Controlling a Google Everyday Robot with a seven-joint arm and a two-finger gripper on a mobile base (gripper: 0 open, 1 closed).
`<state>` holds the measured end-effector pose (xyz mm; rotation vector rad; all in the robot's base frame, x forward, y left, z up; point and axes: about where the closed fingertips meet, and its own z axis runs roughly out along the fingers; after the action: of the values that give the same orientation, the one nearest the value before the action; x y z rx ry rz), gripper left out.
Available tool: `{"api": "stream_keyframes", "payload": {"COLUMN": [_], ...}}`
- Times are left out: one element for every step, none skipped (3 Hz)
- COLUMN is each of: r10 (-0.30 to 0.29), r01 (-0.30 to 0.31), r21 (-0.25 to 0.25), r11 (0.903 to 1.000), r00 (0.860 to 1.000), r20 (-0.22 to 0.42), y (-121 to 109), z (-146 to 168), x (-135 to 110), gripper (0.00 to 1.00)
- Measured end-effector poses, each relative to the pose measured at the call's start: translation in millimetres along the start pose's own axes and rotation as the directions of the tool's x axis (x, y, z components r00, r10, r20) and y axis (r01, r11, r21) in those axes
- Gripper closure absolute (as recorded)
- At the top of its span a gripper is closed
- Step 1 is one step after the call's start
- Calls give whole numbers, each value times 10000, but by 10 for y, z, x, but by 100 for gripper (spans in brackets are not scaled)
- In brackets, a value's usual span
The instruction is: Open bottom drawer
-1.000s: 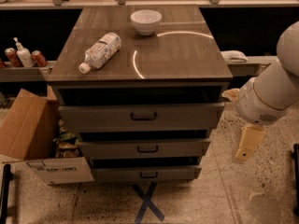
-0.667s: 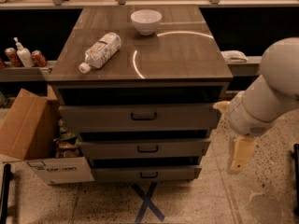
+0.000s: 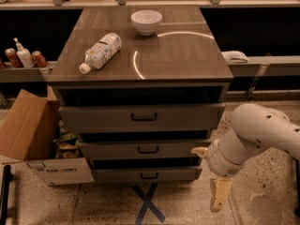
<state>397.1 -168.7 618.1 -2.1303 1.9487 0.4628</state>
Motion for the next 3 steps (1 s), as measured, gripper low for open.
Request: {"api": "stream_keyframes", "payload": {"r10": [1, 94, 502], "r01": [-1, -95, -509], "r21": [2, 101, 248], "r11": [10000, 9999, 9984], "r00": [10000, 10000, 9983], "r20": [0, 10, 285], "y": [0, -31, -123], "z": [1, 77, 432], "x": [1, 48, 283], "gripper": [0, 0, 0]}}
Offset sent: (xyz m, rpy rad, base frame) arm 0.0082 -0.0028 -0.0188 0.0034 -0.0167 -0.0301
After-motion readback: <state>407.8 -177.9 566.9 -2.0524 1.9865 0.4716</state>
